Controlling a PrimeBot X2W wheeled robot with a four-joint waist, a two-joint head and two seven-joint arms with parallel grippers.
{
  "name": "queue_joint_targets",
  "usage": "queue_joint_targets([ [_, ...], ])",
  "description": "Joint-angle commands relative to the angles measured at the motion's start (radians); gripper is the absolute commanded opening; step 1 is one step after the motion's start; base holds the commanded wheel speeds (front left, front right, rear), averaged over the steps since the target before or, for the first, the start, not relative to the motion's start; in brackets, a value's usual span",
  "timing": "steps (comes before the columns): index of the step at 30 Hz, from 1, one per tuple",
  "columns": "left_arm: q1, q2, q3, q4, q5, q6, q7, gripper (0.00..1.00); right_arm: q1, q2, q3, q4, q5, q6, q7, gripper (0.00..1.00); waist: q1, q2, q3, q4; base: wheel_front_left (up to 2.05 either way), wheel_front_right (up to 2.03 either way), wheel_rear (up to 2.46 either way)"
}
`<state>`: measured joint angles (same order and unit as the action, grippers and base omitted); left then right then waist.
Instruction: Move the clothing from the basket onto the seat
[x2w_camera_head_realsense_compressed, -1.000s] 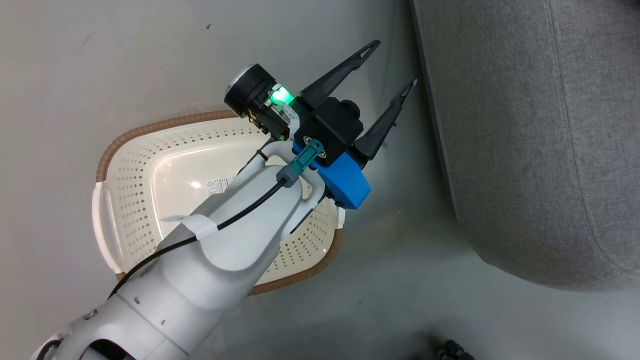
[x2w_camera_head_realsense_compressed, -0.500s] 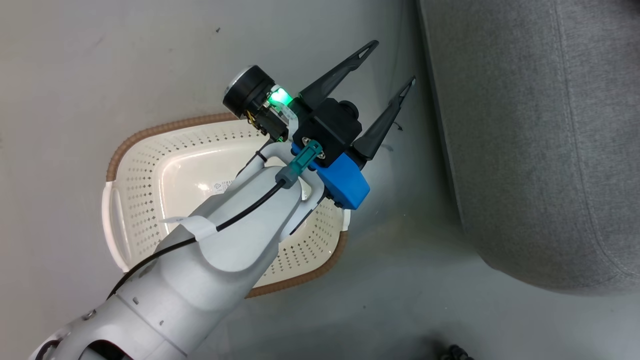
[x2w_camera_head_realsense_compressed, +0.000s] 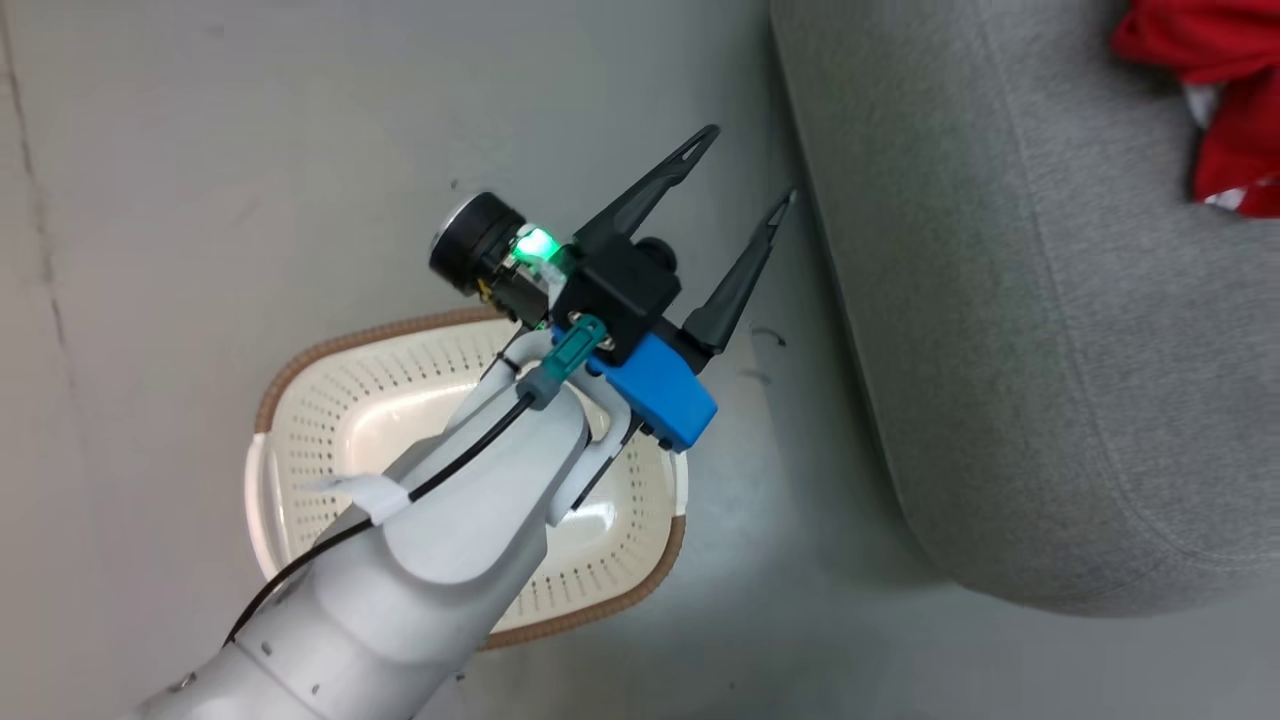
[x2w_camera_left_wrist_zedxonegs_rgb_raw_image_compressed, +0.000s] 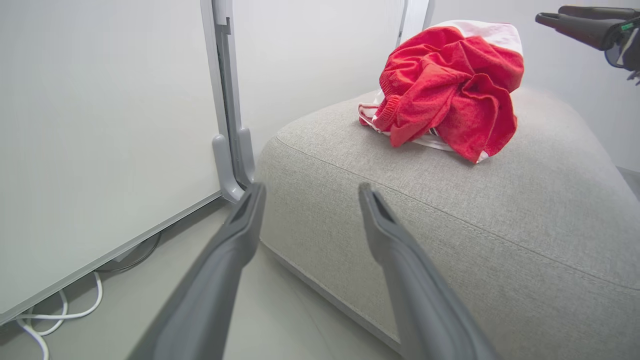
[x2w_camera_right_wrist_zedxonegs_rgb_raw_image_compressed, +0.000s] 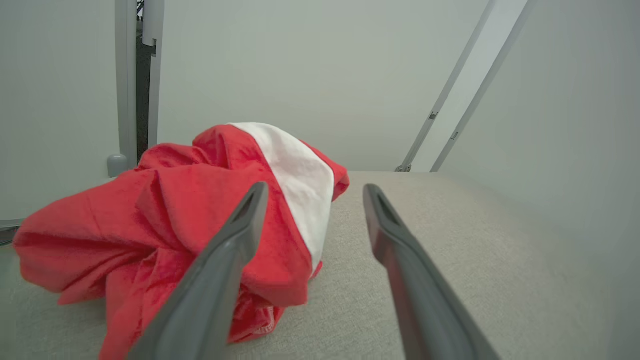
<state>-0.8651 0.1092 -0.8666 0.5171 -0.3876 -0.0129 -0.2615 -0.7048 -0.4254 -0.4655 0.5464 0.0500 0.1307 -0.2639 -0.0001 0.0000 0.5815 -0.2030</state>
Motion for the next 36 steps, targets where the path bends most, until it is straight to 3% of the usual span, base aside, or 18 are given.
queue_joint_targets([
  [1,0.033,0.011,0.021,-0.015,-0.005,0.007,-0.005,1.00,0.053,0.019,0.007,-0.047,0.010,0.000,-0.001,1.00,0.0001,0.0000,-0.068,-0.003,0.00,0.00,0.00],
  [16,0.297,0.053,0.251,-0.133,0.007,0.047,-0.005,1.00,0.288,0.135,0.185,-0.286,0.047,0.000,-0.001,1.00,0.0001,0.0000,-0.304,0.064,0.00,0.00,0.00],
  [27,0.461,0.058,0.419,-0.205,0.060,0.051,-0.005,1.00,0.377,0.199,0.367,-0.336,0.067,0.000,0.000,1.00,0.0001,0.0000,-0.412,0.126,0.00,0.00,0.00],
  [36,0.585,0.029,0.554,-0.267,0.118,0.046,-0.004,1.00,0.447,0.254,0.438,-0.336,0.082,0.000,-0.001,1.00,0.0001,0.0000,-0.478,0.176,0.00,0.00,0.00],
])
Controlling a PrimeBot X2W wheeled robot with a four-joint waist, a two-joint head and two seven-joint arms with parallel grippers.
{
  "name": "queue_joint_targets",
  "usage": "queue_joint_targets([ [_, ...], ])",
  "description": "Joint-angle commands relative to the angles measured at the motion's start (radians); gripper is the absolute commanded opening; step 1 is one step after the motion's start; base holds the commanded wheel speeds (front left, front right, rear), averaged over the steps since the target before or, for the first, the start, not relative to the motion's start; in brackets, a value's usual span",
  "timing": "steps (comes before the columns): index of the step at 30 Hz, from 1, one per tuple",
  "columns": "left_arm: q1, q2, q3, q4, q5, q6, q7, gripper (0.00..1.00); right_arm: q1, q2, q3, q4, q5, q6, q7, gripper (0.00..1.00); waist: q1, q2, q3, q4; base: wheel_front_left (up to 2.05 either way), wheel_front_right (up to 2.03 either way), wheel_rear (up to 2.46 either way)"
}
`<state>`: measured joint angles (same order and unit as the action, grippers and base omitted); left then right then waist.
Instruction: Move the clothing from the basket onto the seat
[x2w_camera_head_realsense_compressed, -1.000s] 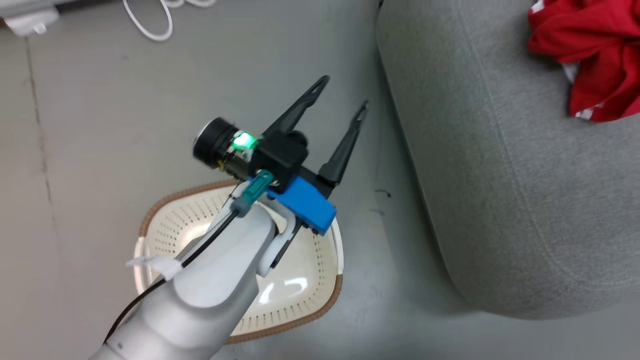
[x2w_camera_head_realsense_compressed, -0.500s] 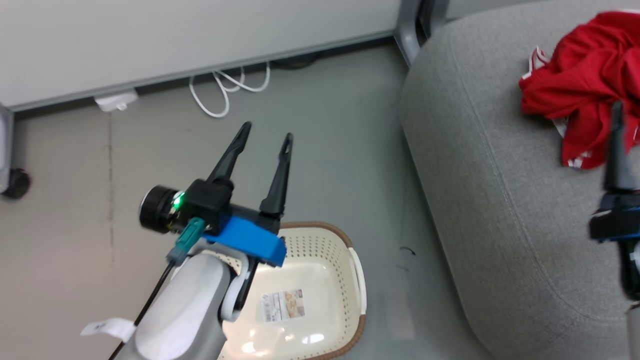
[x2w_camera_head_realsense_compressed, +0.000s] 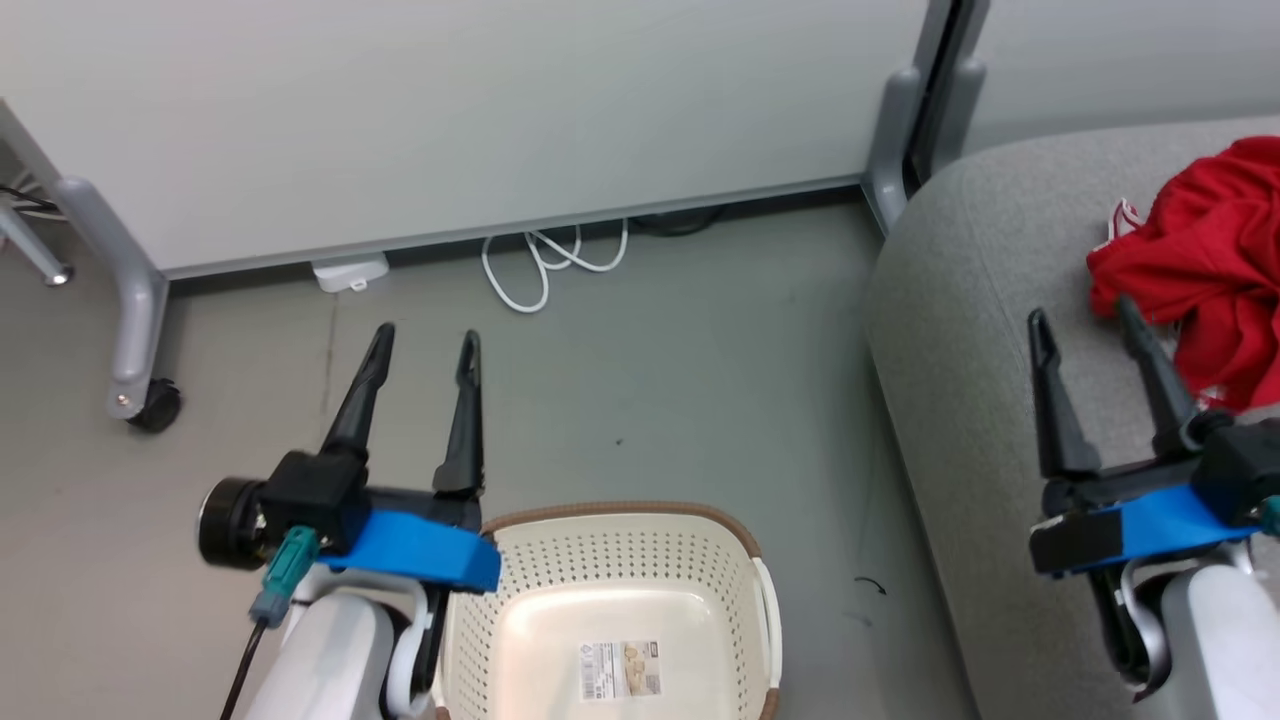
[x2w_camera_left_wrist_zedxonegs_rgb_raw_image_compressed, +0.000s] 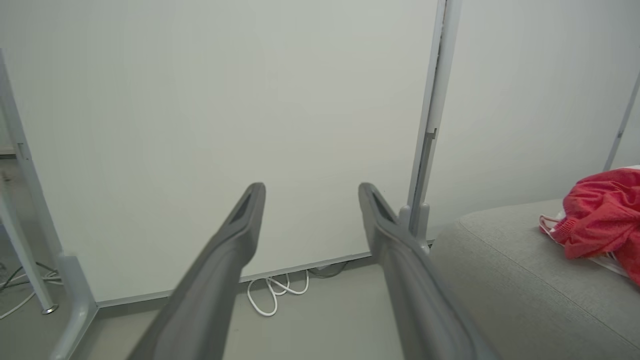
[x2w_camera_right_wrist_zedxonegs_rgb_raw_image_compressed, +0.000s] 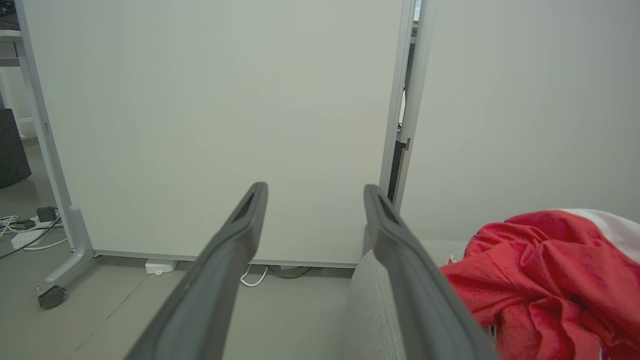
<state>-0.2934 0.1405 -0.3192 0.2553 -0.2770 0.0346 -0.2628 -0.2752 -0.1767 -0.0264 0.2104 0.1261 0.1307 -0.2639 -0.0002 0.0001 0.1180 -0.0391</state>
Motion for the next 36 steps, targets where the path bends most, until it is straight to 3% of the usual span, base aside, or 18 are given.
queue_joint_targets([
  [1,0.029,-0.004,0.023,-0.012,0.014,-0.002,-0.003,1.00,0.025,0.012,0.002,-0.001,0.008,0.000,0.000,1.00,0.0002,-0.0001,-0.020,0.016,0.00,0.00,0.00],
  [10,0.163,-0.033,0.133,-0.062,0.062,-0.047,-0.003,1.00,0.120,0.063,0.007,-0.018,0.000,0.000,0.000,1.00,0.0002,-0.0001,-0.077,0.031,0.00,0.00,0.00],
  [19,0.235,-0.063,0.176,-0.054,0.098,-0.096,-0.003,1.00,0.199,0.090,-0.012,-0.018,0.003,0.000,0.000,1.00,0.0002,-0.0001,-0.110,0.037,0.00,0.00,0.00],
  [36,0.249,-0.086,0.214,-0.029,0.141,-0.119,-0.003,1.00,0.236,0.117,-0.025,0.007,0.012,0.000,0.000,1.00,0.0002,-0.0001,-0.136,0.052,0.00,0.00,0.00],
])
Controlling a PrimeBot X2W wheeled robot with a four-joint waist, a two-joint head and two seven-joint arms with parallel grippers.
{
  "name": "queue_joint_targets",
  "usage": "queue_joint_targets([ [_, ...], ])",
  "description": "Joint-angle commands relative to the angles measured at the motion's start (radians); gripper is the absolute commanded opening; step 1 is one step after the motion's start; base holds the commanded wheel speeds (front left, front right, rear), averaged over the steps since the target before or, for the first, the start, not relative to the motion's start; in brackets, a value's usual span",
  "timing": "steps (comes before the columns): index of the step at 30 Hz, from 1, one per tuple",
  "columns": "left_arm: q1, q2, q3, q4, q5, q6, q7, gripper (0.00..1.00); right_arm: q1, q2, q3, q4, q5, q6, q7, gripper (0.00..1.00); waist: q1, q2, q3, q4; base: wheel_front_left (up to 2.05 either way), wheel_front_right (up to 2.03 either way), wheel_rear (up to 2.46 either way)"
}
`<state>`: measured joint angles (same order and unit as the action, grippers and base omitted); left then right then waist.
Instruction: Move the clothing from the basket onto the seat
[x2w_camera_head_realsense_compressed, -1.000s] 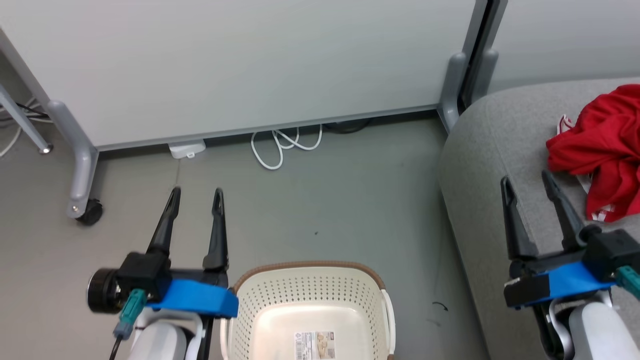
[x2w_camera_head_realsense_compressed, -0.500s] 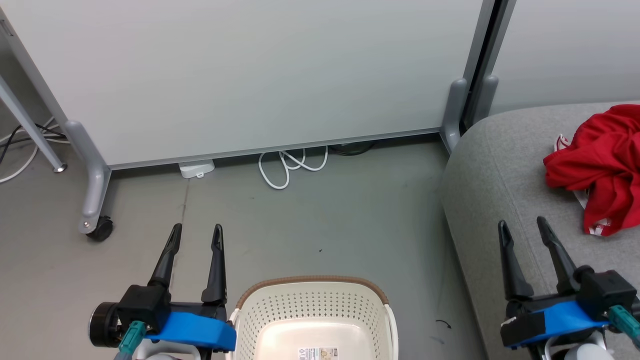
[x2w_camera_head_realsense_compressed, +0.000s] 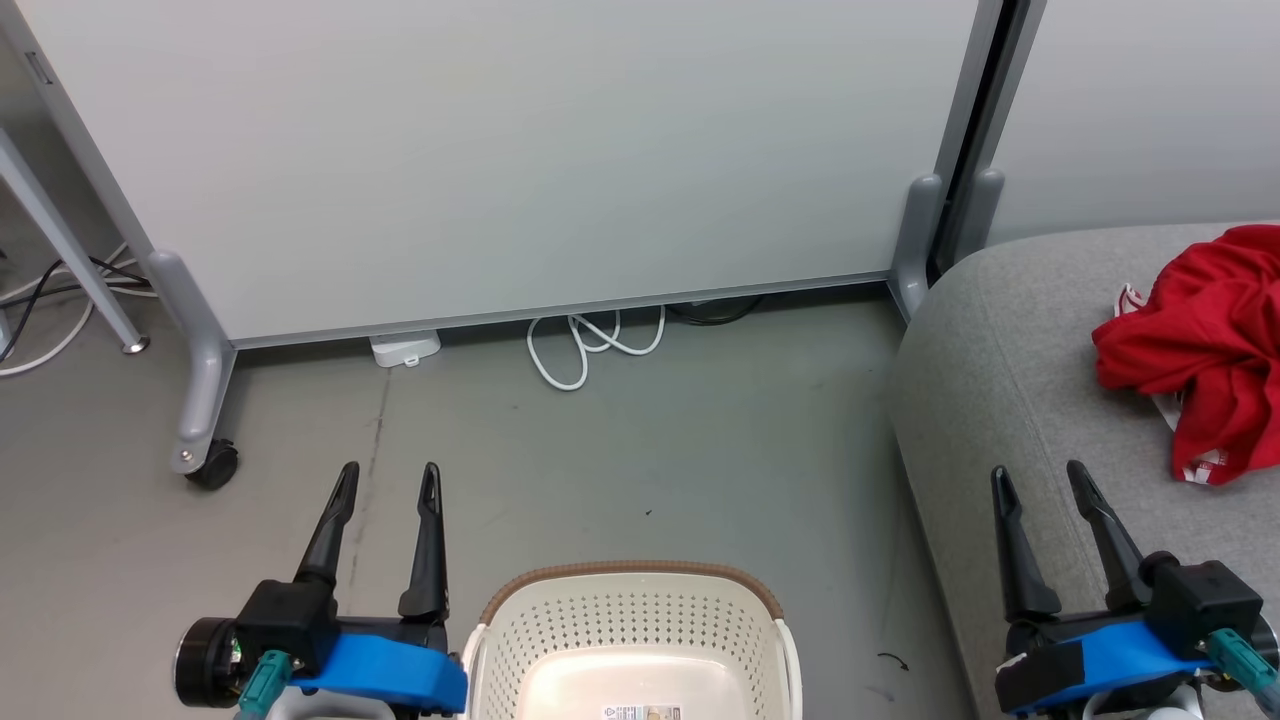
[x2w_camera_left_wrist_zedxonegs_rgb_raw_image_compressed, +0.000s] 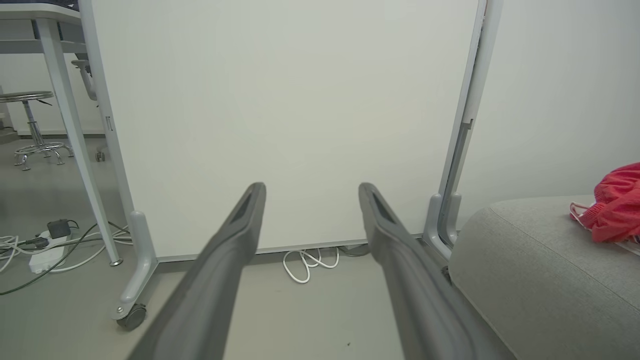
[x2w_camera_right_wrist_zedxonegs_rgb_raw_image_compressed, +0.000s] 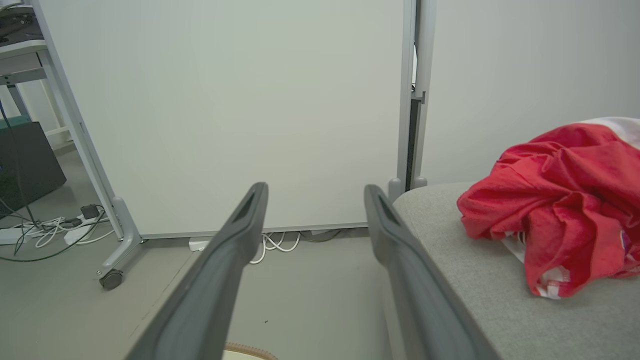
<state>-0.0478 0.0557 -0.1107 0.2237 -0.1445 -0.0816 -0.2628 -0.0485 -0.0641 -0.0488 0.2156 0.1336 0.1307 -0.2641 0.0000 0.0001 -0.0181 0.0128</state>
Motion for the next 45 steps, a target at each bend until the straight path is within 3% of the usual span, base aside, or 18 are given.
queue_joint_targets([
  [1,0.002,-0.002,0.007,0.004,0.011,-0.003,-0.003,1.00,0.007,0.005,-0.003,0.003,0.005,0.000,0.000,1.00,0.0000,-0.0001,0.000,0.001,0.00,0.00,0.00],
  [3,-0.002,-0.003,0.010,0.006,0.016,-0.003,-0.003,1.00,0.002,0.006,-0.005,0.004,0.005,0.000,0.000,1.00,0.0000,-0.0001,0.002,0.002,0.00,0.00,0.00],
  [4,0.000,-0.001,0.006,0.004,0.011,0.000,0.000,0.00,0.000,0.002,-0.003,0.002,0.000,0.000,0.000,0.00,0.0000,-0.0001,0.002,0.002,0.00,0.00,0.00],
  [9,0.028,-0.002,0.006,0.044,-0.004,0.000,0.011,0.00,0.010,0.004,-0.005,0.045,0.014,0.000,0.008,0.00,0.0001,-0.0001,0.002,0.002,0.00,0.00,0.00],
  [23,0.008,-0.003,0.048,0.039,-0.277,-0.009,0.080,0.00,-0.004,0.006,-0.017,0.040,0.287,0.000,0.078,0.00,0.0001,-0.0001,0.005,0.000,0.00,0.00,0.00],
  [45,-0.015,-0.003,0.098,0.032,-0.612,-0.021,0.163,0.00,-0.023,0.008,-0.030,0.034,0.623,0.000,0.162,0.00,0.0000,-0.0001,0.008,-0.002,0.00,0.00,0.00],
])
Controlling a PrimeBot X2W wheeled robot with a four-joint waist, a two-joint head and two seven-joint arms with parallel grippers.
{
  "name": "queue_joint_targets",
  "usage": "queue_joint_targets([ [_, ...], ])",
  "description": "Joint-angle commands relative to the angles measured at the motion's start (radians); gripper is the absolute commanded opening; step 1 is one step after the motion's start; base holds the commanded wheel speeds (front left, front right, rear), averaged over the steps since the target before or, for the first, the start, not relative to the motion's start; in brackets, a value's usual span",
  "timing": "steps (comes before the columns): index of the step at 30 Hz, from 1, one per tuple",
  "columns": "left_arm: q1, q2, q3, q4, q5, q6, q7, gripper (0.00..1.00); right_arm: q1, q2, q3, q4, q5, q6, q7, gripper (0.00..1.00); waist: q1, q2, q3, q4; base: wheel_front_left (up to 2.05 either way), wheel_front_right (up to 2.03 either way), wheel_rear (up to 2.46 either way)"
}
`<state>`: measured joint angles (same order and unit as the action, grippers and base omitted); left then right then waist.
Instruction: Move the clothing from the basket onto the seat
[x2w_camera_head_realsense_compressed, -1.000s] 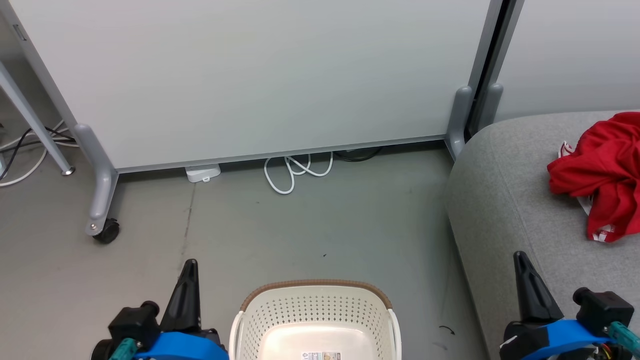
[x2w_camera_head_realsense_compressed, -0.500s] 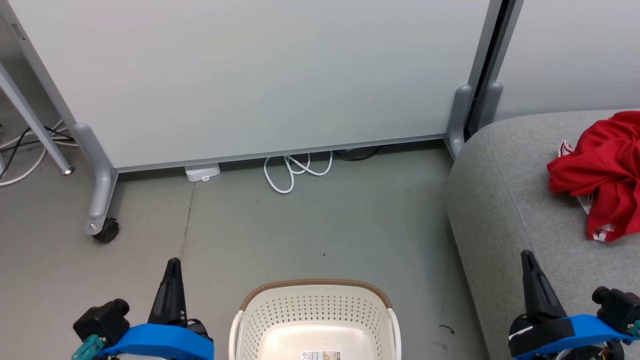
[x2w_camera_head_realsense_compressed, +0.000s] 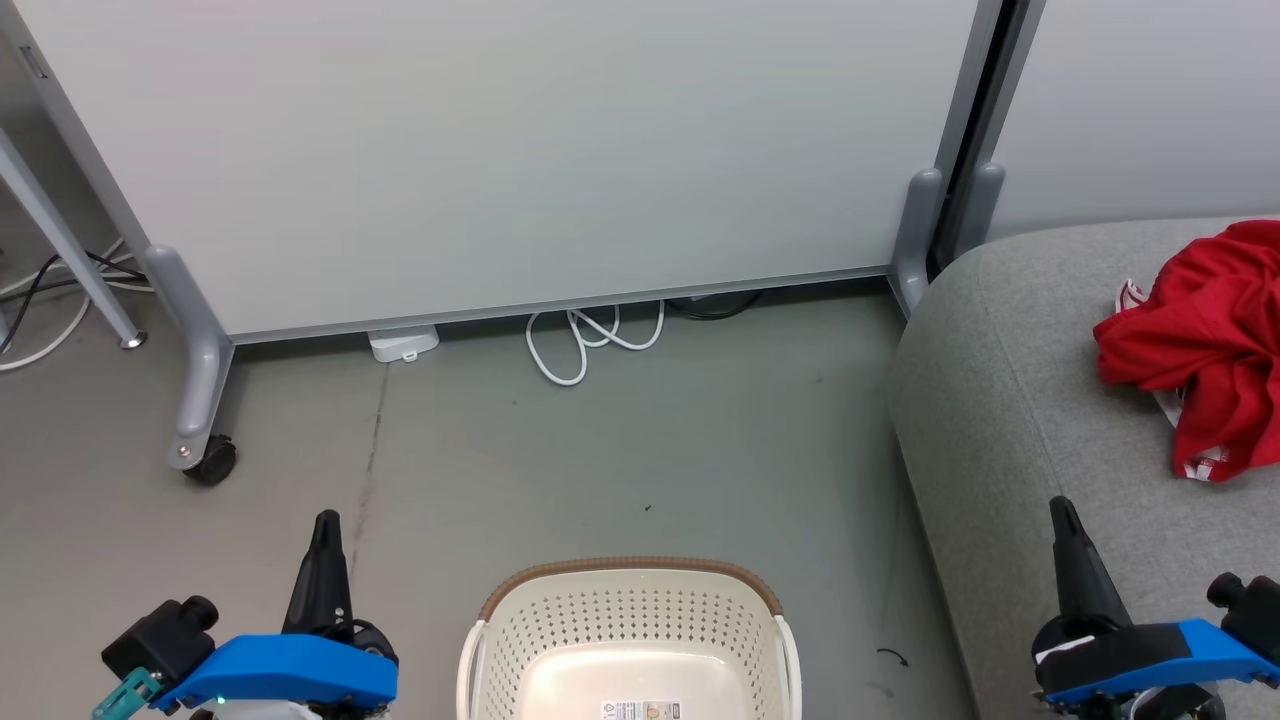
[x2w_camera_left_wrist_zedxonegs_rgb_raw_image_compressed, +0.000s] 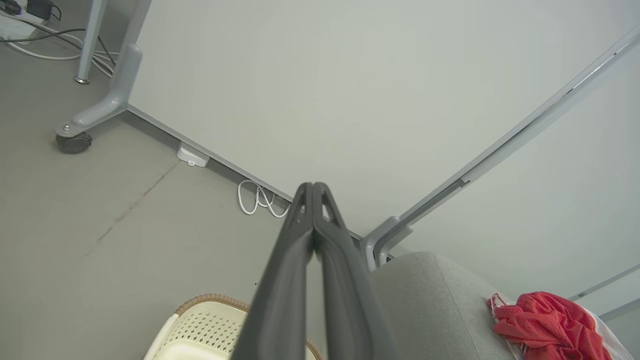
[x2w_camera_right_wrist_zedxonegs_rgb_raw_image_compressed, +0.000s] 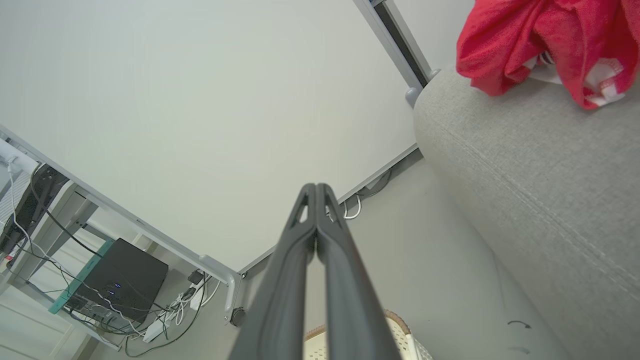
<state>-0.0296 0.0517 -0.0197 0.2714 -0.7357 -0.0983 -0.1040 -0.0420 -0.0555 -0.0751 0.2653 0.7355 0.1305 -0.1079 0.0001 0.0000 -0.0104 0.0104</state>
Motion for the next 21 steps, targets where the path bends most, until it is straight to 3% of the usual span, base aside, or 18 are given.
queue_joint_targets([
  [1,-0.034,0.001,0.008,-0.016,-0.034,-0.005,0.008,0.00,-0.030,0.000,-0.004,-0.016,0.035,0.000,0.009,0.00,0.0000,0.0000,0.000,0.000,0.00,0.00,0.00],
  [21,-0.051,0.000,0.048,-0.020,-0.288,-0.014,0.072,0.00,-0.044,0.001,-0.015,-0.019,0.289,0.000,0.074,0.00,0.0000,0.0000,0.003,-0.002,0.00,0.00,0.00],
])
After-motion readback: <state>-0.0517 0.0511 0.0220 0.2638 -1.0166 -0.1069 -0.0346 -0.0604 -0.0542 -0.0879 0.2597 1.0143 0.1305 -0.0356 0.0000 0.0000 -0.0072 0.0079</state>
